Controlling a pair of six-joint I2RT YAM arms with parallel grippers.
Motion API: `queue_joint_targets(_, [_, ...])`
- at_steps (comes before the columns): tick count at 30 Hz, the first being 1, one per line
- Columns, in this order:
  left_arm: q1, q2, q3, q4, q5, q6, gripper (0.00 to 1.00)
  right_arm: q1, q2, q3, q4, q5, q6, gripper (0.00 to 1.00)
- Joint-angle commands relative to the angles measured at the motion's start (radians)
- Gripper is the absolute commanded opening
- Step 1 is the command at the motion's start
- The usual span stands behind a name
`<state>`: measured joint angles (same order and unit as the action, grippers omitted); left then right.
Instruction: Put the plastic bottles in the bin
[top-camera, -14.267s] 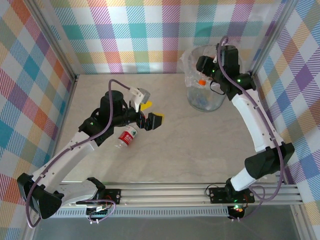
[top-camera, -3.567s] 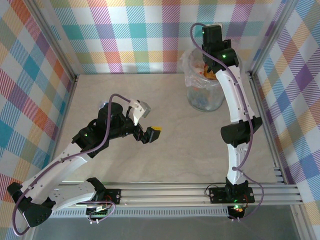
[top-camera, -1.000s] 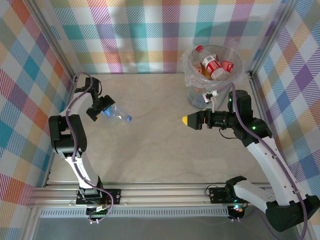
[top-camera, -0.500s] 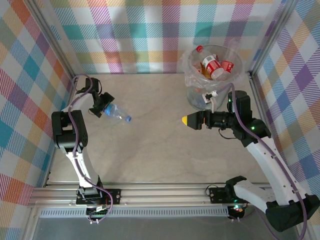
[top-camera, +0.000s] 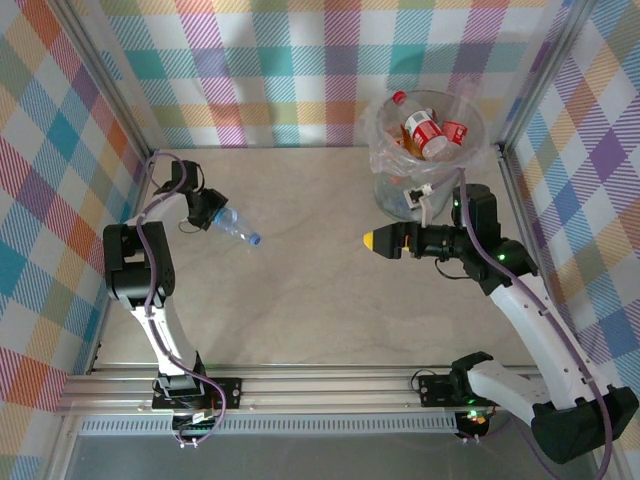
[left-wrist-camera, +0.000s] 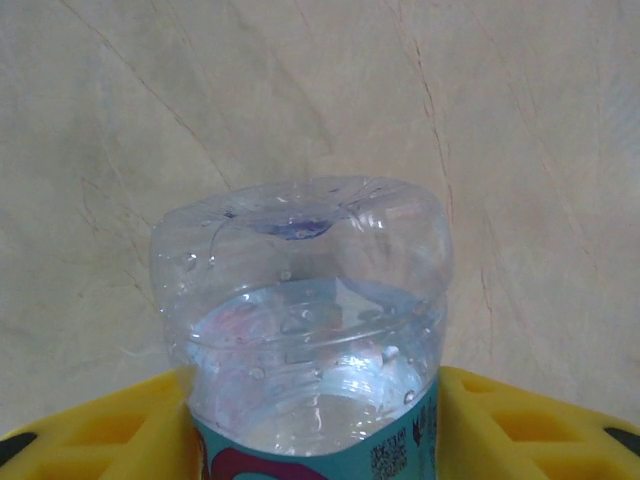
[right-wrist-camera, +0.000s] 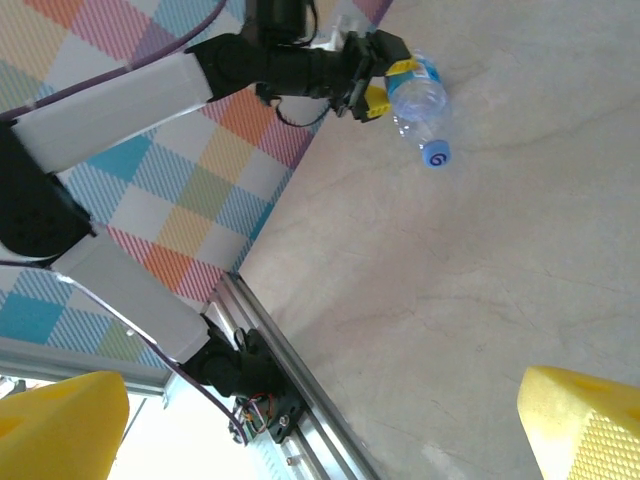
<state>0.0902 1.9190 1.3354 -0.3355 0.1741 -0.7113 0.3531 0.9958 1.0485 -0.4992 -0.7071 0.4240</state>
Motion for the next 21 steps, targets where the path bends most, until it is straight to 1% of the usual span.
queue_joint_targets(1, [-0.005,-0.079,-0.064,0.1,0.066,0.025,0.56,0.004,0.006,-0.033,0.081,0.005,0.06,1.0])
queue_joint_targets(5, [-0.036,-0.134,-0.112,0.139,0.125,0.06,0.59,0.007,0.041,-0.047,0.114,-0.023,0.082,1.0])
queue_joint_targets(8, [-0.078,-0.165,-0.132,0.166,0.198,0.078,0.6,0.015,0.078,-0.059,0.14,-0.032,0.085,1.0])
queue_joint_targets(13, [-0.185,-0.231,-0.172,0.246,0.303,0.058,0.61,0.056,0.16,-0.073,0.2,-0.038,0.09,1.0])
queue_joint_targets(15, [-0.232,-0.265,-0.19,0.281,0.318,0.037,0.61,0.081,0.191,-0.079,0.245,-0.03,0.103,1.0])
queue_joint_targets(21, [-0.378,-0.371,-0.256,0.362,0.309,-0.025,0.61,0.118,0.264,-0.099,0.346,0.033,0.147,1.0])
